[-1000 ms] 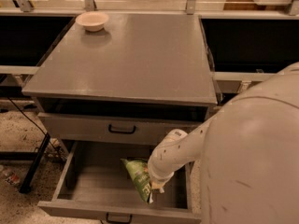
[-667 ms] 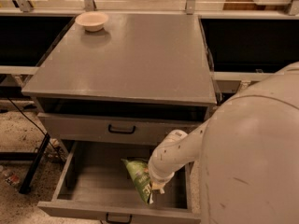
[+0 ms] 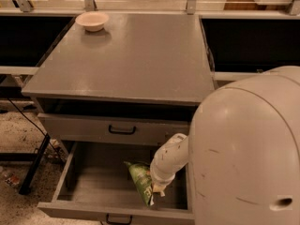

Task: Place green jalapeno chip bag into middle drawer

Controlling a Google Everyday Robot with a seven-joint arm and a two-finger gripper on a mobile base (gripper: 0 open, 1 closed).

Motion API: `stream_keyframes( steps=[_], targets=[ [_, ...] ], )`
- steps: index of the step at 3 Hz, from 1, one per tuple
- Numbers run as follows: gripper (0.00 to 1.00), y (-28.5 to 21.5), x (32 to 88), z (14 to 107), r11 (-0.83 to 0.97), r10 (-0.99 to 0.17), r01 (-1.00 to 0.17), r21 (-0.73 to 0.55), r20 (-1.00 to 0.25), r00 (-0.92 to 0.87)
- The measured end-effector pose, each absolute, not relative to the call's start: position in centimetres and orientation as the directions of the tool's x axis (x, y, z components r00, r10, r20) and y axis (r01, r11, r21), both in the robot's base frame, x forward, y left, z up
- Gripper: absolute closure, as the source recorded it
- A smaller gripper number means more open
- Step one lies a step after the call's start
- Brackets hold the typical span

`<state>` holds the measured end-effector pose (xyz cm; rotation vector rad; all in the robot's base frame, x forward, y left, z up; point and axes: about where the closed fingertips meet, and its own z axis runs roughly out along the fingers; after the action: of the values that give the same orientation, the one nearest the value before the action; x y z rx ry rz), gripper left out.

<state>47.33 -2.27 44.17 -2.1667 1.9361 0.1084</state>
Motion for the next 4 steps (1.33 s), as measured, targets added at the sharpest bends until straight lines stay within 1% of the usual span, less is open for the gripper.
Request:
stream_keyframes(
  steps=[1, 2, 3, 4],
  targets=[
    [1.00, -3.2, 48.2, 42.1, -0.053, -0.977, -0.994, -0.097, -0.202, 0.072],
    [1.00, -4.7, 50.8, 39.6, 0.022, -0.980, -0.997, -0.077, -0.200, -0.007],
    [1.00, -5.8, 49.7, 39.3, 0.037, -0.978, -0.997, -0.072, -0.207, -0.022],
    [1.00, -5.8, 49.7, 39.3, 0.037, -0.978, -0.997, -0.072, -0.207, -0.022]
  ],
)
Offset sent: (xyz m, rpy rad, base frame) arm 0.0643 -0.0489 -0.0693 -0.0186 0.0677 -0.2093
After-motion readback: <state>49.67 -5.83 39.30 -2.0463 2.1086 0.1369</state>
